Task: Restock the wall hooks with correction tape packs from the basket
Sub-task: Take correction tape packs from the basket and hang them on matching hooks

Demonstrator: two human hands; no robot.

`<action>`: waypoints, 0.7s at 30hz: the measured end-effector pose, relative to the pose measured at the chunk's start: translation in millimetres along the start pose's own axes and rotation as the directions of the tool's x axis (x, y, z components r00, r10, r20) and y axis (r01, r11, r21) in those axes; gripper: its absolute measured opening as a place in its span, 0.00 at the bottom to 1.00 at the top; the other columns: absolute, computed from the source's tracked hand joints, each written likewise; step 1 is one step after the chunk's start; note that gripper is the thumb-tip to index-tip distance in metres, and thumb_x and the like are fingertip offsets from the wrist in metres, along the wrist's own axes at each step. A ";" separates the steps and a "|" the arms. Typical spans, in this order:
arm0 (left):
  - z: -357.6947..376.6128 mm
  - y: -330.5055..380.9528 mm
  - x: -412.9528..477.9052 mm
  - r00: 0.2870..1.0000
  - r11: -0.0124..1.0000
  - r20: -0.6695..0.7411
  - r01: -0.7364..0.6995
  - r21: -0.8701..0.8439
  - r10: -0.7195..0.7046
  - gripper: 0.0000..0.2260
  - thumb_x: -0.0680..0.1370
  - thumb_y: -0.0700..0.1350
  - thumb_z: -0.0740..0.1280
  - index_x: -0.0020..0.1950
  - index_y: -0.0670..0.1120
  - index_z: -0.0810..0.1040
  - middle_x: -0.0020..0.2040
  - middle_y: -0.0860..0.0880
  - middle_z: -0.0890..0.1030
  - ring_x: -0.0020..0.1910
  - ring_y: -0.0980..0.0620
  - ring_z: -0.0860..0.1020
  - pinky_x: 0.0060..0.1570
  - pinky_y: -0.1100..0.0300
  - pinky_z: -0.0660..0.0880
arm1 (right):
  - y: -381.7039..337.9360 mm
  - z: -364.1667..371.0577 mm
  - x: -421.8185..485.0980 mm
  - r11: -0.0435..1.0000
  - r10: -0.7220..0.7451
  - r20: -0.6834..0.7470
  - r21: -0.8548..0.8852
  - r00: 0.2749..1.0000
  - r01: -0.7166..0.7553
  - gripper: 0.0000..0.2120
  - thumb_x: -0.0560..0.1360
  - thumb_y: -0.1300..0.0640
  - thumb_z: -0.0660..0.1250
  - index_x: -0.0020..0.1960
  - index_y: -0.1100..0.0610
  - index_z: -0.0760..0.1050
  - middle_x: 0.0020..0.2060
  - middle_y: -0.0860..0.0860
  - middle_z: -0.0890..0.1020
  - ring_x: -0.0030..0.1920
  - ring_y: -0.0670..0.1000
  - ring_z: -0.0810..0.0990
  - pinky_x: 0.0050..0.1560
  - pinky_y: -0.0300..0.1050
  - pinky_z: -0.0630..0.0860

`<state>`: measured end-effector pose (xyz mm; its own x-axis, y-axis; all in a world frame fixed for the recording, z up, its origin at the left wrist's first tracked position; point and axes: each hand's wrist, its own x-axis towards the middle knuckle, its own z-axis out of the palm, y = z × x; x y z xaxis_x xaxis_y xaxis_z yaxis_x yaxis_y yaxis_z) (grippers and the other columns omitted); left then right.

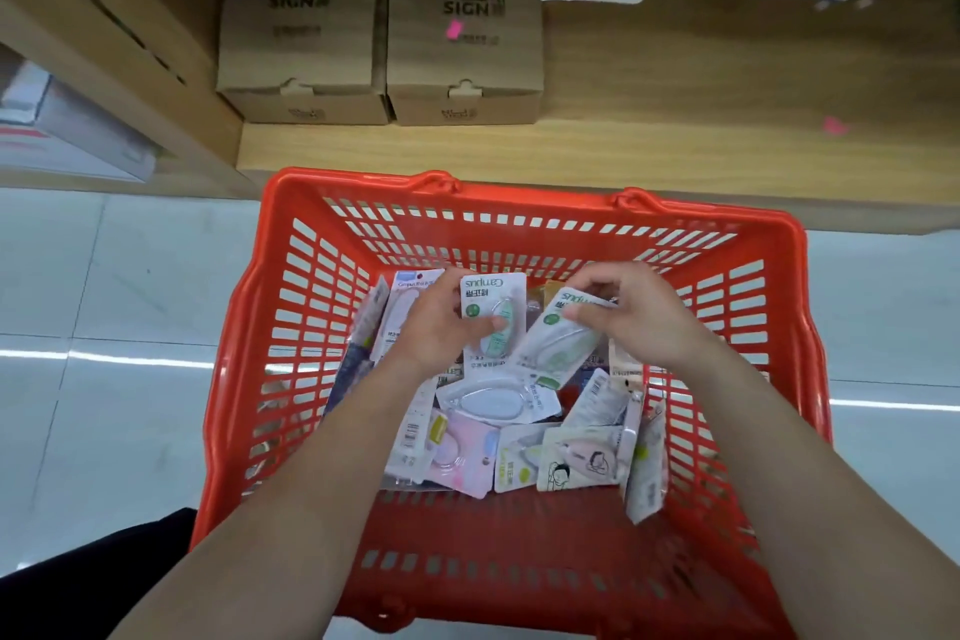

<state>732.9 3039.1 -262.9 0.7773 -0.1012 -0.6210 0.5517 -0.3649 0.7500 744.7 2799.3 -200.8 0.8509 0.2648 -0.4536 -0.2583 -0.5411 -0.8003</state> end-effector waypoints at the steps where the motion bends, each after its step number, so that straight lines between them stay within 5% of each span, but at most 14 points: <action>1: -0.6 5.8 -3.4 0.999 0.999 0.025 -0.023 -0.028 0.023 0.12 0.78 0.40 0.75 0.57 0.50 0.76 0.54 0.49 0.85 0.56 0.47 0.83 0.58 0.47 0.81 | 1.2 4.0 1.9 1.000 -0.002 -0.019 0.031 1.000 0.002 0.08 0.76 0.61 0.75 0.43 0.48 0.84 0.42 0.46 0.86 0.46 0.52 0.85 0.51 0.57 0.81; 4: 2.1 15.0 -14.7 0.995 0.999 0.096 -0.025 -0.044 0.029 0.12 0.83 0.50 0.66 0.66 0.49 0.78 0.60 0.51 0.83 0.62 0.50 0.80 0.66 0.52 0.74 | 4.7 17.6 10.5 0.999 0.024 -0.102 0.039 0.994 -0.020 0.09 0.74 0.59 0.77 0.41 0.45 0.84 0.41 0.44 0.86 0.45 0.49 0.85 0.51 0.54 0.80; 6: 3.4 18.2 -21.0 0.991 0.994 0.130 0.031 -0.106 -0.017 0.13 0.83 0.54 0.66 0.66 0.52 0.78 0.54 0.55 0.83 0.56 0.53 0.81 0.58 0.58 0.75 | 3.8 27.5 15.3 0.996 0.051 -0.148 0.080 0.988 -0.039 0.09 0.73 0.59 0.78 0.40 0.46 0.83 0.40 0.44 0.86 0.42 0.43 0.83 0.47 0.47 0.78; 9: 5.1 19.2 -27.7 0.984 0.999 0.180 -0.004 -0.051 0.013 0.18 0.77 0.45 0.76 0.65 0.51 0.77 0.51 0.56 0.85 0.48 0.60 0.84 0.43 0.70 0.76 | -1.5 45.7 18.3 0.986 0.070 -0.182 0.160 0.981 -0.041 0.08 0.71 0.57 0.80 0.40 0.51 0.82 0.38 0.47 0.84 0.39 0.44 0.81 0.44 0.46 0.77; 12: 6.5 16.3 -26.5 0.993 0.997 0.115 -0.023 0.078 0.014 0.20 0.74 0.42 0.79 0.64 0.48 0.78 0.52 0.52 0.85 0.49 0.55 0.83 0.43 0.70 0.78 | -3.6 58.0 17.1 0.979 0.104 -0.274 0.196 0.956 -0.050 0.12 0.70 0.53 0.81 0.46 0.53 0.79 0.41 0.48 0.82 0.41 0.46 0.79 0.45 0.45 0.76; 14: 3.5 19.0 -24.7 1.000 1.000 0.006 -0.001 -0.016 0.001 0.21 0.73 0.41 0.79 0.64 0.45 0.77 0.54 0.49 0.85 0.51 0.49 0.84 0.49 0.59 0.81 | -4.2 58.6 10.2 0.957 0.166 -0.298 0.281 0.940 -0.080 0.19 0.73 0.49 0.78 0.59 0.52 0.77 0.48 0.46 0.80 0.48 0.46 0.79 0.46 0.40 0.74; 18: -13.0 29.1 -34.5 0.990 0.977 -0.142 -0.021 -0.212 -0.009 0.27 0.73 0.41 0.79 0.68 0.46 0.71 0.55 0.50 0.85 0.53 0.52 0.84 0.53 0.55 0.83 | -6.4 62.6 -5.4 0.912 0.199 0.028 0.360 0.980 -0.196 0.29 0.76 0.46 0.74 0.73 0.51 0.71 0.60 0.46 0.81 0.59 0.46 0.80 0.53 0.42 0.79; 21: -19.1 30.5 -47.1 0.986 0.971 -0.165 -0.022 -0.239 -0.019 0.31 0.72 0.42 0.80 0.69 0.48 0.68 0.58 0.47 0.83 0.55 0.49 0.84 0.54 0.50 0.83 | -21.2 68.9 -9.4 0.916 0.183 0.079 0.348 0.980 -0.199 0.27 0.76 0.47 0.75 0.72 0.51 0.72 0.59 0.47 0.80 0.62 0.49 0.80 0.49 0.37 0.76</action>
<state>718.9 3050.3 -206.4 0.8061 0.0596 -0.5887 0.5910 -0.1310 0.7960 710.7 2863.3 -206.6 0.7504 0.2235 -0.6220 -0.5654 -0.2705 -0.7792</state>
